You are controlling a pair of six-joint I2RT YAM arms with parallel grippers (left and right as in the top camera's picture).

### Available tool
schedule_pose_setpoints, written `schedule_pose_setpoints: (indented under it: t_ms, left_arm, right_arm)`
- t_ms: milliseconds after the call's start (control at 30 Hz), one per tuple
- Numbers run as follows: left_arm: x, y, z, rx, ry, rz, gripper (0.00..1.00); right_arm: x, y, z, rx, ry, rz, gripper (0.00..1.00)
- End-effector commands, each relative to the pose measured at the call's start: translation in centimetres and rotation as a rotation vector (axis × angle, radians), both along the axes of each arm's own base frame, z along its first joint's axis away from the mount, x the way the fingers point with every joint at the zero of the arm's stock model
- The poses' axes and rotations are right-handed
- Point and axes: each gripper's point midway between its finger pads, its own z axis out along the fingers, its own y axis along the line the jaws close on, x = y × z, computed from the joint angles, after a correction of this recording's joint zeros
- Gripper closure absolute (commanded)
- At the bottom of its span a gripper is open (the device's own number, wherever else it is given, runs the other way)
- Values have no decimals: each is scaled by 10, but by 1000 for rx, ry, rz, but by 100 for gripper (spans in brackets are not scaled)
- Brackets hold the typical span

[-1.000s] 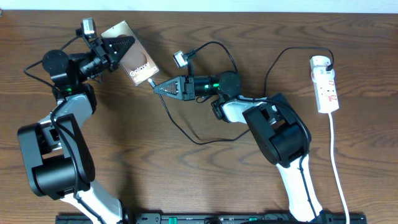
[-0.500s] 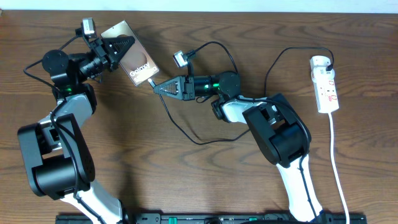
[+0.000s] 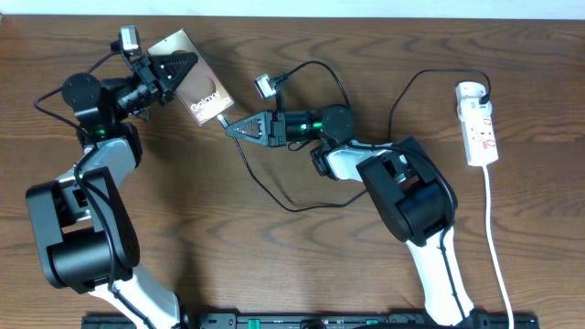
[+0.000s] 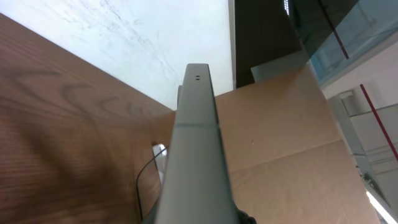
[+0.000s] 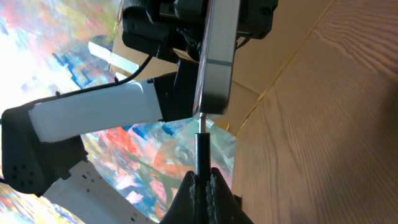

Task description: Plug charger to phone and switch on socket

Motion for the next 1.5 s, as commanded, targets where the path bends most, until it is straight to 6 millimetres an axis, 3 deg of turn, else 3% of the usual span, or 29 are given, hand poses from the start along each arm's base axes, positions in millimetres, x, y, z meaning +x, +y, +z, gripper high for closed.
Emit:
schedule_pose_setpoints:
  t_ms: [0, 600, 1033, 1467]
  left_arm:
    - [-7, -13, 7, 22, -36, -57, 93]
    - [-9, -26, 7, 26, -42, -89, 93]
    - [-34, -37, 0, 63, -34, -248, 93]
    - [-44, -41, -3, 79, -34, -313, 93]
  right_arm:
    - [16, 2, 24, 88, -9, -94, 99]
    - [15, 3, 24, 84, 7, -85, 99]
    - [12, 0, 21, 66, 0, -59, 99]
    - [12, -1, 20, 61, -4, -52, 99]
